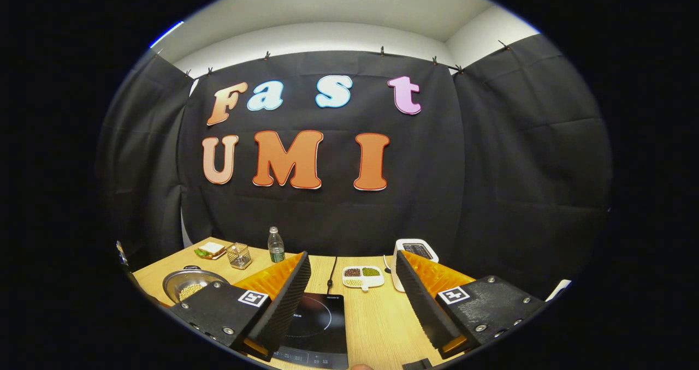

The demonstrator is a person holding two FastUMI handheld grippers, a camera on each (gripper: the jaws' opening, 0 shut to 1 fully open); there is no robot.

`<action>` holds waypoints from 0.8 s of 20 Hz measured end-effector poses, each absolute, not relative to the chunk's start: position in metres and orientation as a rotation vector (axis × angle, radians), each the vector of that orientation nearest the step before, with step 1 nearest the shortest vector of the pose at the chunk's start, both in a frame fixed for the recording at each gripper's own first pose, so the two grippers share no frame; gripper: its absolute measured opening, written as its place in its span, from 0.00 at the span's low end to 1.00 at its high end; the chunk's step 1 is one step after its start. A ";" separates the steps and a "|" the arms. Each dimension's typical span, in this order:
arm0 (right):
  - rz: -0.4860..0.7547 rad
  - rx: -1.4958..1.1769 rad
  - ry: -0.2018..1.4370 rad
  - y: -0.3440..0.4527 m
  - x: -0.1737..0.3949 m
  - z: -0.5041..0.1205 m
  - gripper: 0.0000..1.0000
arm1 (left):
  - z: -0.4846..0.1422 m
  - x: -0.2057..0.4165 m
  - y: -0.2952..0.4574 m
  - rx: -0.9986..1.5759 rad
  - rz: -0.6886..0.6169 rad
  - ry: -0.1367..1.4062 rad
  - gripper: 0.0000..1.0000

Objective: First push the handle of the pot to place it horizontally, then grasp the pot with both hands and set it on the induction cooktop.

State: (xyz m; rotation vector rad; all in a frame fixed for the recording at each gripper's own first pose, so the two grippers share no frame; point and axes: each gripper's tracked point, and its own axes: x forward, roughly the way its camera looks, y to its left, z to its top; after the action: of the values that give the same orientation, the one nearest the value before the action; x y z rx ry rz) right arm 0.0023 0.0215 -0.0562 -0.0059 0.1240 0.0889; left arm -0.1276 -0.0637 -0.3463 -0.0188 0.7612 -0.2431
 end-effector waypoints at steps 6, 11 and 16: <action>0.074 -0.006 0.149 0.012 0.005 -0.069 0.97 | -0.367 -0.113 -0.071 -0.003 -0.240 0.801 0.03; 0.051 0.004 0.159 0.001 0.010 -0.072 0.97 | -0.368 -0.105 -0.081 0.004 -0.248 0.811 0.02; 0.047 0.015 0.169 0.001 0.017 -0.078 0.97 | -0.368 -0.095 -0.095 0.007 -0.263 0.812 0.02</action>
State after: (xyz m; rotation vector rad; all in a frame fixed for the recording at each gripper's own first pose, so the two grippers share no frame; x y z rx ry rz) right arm 0.0171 0.0007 -0.0785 0.0153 0.1685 0.0473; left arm -0.0951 -0.0953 -0.3683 0.0067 0.8122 -0.2630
